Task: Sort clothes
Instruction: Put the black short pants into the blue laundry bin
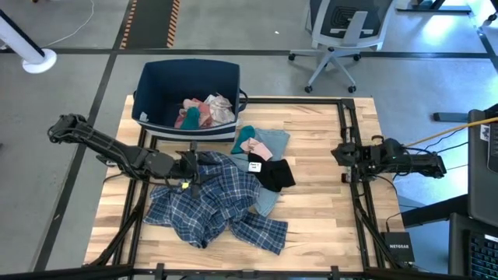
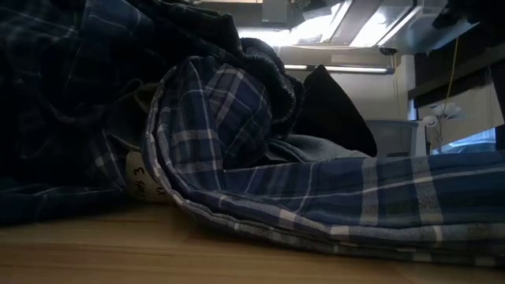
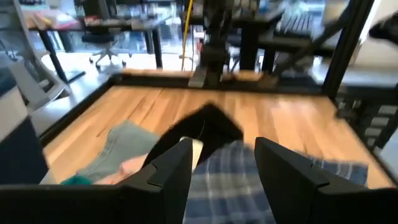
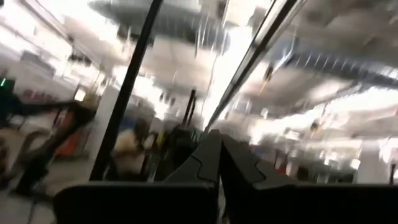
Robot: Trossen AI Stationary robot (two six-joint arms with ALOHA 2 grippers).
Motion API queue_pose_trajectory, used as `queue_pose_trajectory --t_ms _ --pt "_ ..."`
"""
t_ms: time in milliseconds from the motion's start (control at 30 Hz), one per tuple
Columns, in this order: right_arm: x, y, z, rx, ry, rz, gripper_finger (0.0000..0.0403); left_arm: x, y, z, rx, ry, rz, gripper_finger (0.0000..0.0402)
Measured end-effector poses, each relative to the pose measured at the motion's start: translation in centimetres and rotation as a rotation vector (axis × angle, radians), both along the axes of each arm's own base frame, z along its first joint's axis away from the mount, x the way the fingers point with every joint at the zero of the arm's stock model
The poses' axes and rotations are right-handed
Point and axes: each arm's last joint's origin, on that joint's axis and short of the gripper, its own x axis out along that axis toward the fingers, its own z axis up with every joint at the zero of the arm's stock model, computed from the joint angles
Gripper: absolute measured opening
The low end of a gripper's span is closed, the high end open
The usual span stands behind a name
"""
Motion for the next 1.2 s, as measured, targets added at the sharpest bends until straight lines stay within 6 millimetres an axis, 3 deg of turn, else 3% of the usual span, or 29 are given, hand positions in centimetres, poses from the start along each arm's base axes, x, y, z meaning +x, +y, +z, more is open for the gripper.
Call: queue_pose_trajectory --t_ms 167,333,433,667,800,967,1200 --pt "1.6 0.0 1.7 -0.034 0.225 -0.011 0.0007 0.1 0.0 1.6 -0.018 -0.155 -0.002 0.0168" --pt "3.9 0.0 4.5 -0.088 0.449 -0.052 0.0007 0.2 0.1 1.8 0.033 -0.162 0.000 0.0168" --pt "5.7 0.1 5.1 -0.149 0.597 -0.058 0.0004 0.3 0.4 1.8 0.052 -0.167 0.011 0.0168" --pt "9.3 0.4 2.7 -0.282 0.913 -0.124 0.0006 0.4 0.9 2.1 0.058 -0.187 0.038 0.0168" --pt "10.5 1.9 0.8 -0.380 1.036 -0.172 0.0008 0.5 1.2 2.0 0.072 -0.179 0.048 0.0168" --pt "11.7 3.5 -0.4 -0.464 1.057 -0.171 0.0022 0.6 1.5 2.0 0.073 -0.179 0.065 0.0168" --pt "13.8 3.8 -1.0 -0.575 0.975 -0.226 0.0036 0.8 2.4 2.0 0.065 -0.175 0.109 0.0168"
